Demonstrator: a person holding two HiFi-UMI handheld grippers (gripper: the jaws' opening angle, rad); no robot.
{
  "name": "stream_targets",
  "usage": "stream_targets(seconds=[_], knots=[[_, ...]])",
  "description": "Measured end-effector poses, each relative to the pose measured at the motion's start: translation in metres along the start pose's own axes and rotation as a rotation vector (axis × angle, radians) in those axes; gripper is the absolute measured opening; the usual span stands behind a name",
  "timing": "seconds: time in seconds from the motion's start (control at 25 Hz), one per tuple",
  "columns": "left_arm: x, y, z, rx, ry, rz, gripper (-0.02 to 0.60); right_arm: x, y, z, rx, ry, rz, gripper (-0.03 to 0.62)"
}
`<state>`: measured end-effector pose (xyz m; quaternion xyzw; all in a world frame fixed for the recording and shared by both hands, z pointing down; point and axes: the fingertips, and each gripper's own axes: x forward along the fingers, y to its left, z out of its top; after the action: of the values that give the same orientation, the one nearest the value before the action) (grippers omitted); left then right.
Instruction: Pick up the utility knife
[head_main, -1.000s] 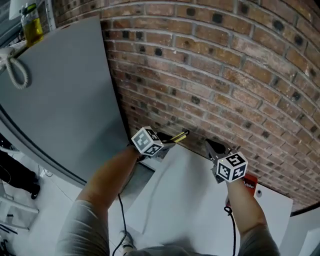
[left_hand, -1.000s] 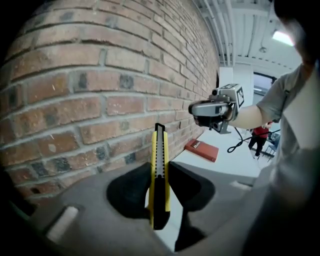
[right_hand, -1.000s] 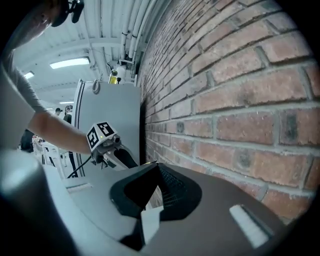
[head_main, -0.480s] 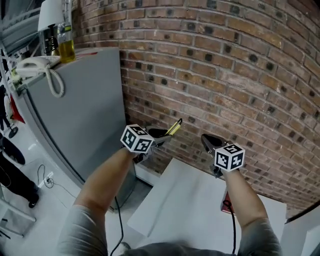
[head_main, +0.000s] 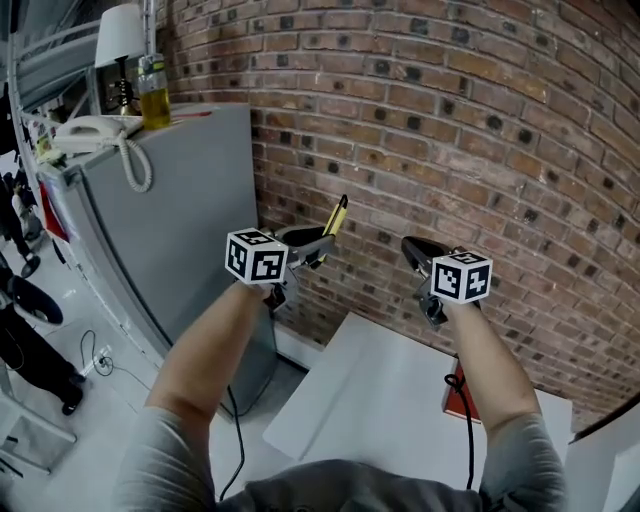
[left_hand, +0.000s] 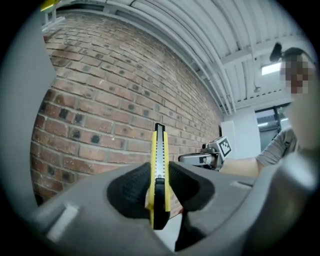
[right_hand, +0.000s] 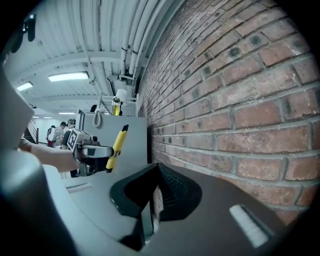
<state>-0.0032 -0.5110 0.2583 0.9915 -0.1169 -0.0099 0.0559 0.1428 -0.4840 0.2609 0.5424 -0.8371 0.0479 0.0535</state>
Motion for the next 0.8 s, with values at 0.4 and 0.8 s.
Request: stream_targets(seconds=[0.4,0.8], knots=[[-0.028,-0.005,0.049,-0.081,-0.205,-0.002,0.117,-0.007,0.010,0.037,-0.018,-0.028,-0.016,0.009],[-0.041,0.000,0.068,-0.129,-0.304,0.002,0.118,-0.013,-0.003,0.050,0.003,-0.044,-0.043,0.009]])
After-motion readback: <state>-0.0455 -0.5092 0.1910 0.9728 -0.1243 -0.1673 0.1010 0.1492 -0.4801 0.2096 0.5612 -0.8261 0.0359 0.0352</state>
